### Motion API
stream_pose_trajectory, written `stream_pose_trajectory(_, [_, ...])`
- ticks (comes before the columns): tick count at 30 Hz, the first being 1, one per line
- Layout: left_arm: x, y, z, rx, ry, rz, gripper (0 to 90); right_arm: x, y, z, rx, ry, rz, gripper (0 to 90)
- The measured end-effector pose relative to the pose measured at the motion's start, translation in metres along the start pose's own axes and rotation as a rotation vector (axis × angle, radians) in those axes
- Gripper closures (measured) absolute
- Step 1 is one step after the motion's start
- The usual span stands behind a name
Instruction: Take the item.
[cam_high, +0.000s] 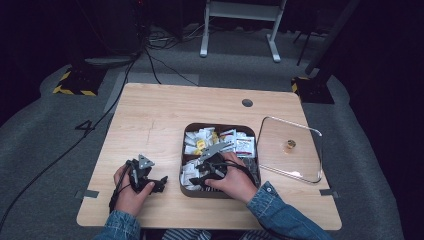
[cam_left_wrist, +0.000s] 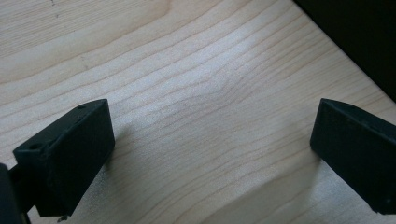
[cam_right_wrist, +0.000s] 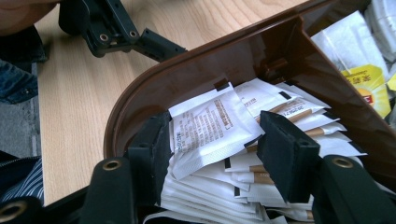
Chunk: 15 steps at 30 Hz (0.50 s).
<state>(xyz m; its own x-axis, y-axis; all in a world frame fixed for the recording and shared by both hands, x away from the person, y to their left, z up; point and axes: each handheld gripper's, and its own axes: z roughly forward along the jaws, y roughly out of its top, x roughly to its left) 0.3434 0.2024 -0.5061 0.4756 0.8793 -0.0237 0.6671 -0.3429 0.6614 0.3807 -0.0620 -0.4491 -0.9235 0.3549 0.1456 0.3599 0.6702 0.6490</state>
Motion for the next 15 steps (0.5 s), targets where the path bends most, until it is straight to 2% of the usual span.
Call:
stream_pose_trajectory(2, [0.0, 0.0, 0.0, 0.002, -0.002, 0.0, 0.1, 0.0, 0.0, 0.0, -0.009, 0.004, -0.004, 49.5])
stream_pose_trajectory(4, [0.0, 0.0, 0.0, 0.001, 0.0, 0.0, 0.1, 0.002, 0.001, -0.001, -0.031, 0.032, -0.007, 54.7])
stream_pose_trajectory(6, [0.0, 0.0, 0.0, 0.0, 0.0, 0.0, 0.1, 0.004, 0.002, -0.001, -0.039, 0.058, -0.001, 56.0])
stream_pose_trajectory(10, [0.0, 0.0, 0.0, 0.0, 0.0, 0.0, 0.1, 0.007, 0.004, 0.003, 0.0, 0.061, -0.023, 59.3])
stream_pose_trajectory(15, [0.0, 0.0, 0.0, 0.0, -0.001, 0.0, 0.1, 0.011, 0.005, 0.006, 0.018, 0.071, -0.054, 63.5])
